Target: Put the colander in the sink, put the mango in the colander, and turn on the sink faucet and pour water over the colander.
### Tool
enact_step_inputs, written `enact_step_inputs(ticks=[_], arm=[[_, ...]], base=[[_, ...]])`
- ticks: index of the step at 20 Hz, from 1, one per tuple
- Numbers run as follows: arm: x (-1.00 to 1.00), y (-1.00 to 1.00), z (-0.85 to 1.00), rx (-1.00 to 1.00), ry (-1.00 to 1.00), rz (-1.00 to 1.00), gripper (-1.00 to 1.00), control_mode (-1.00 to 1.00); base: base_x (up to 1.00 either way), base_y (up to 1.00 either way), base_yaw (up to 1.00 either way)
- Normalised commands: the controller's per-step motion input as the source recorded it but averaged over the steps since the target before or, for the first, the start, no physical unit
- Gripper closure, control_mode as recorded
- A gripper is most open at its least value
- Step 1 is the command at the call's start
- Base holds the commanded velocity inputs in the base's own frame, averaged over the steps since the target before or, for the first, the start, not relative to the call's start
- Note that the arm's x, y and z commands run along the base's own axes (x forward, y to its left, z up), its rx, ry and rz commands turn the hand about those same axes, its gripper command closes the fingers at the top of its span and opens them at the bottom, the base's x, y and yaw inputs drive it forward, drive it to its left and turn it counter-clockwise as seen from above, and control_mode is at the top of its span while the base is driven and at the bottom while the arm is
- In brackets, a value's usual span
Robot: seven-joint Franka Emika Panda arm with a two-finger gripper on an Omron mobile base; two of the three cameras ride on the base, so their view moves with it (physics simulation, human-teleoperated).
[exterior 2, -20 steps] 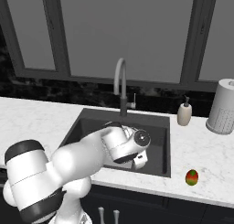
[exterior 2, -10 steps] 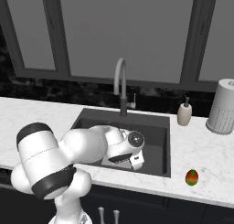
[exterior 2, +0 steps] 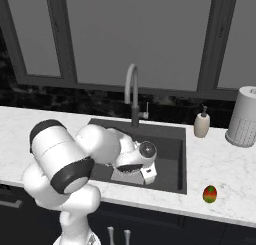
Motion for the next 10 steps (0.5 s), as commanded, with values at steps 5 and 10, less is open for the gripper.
enact_step_inputs(ticks=[5,10], arm=[[0.23,0.14,-0.42,-0.03,0.0,0.02,1.0,-1.0],[0.22,0.13,-0.44,-0.03,0.0,0.02,1.0,-1.0]], base=[[0.0,0.0,0.0],[0.0,0.0,0.0]])
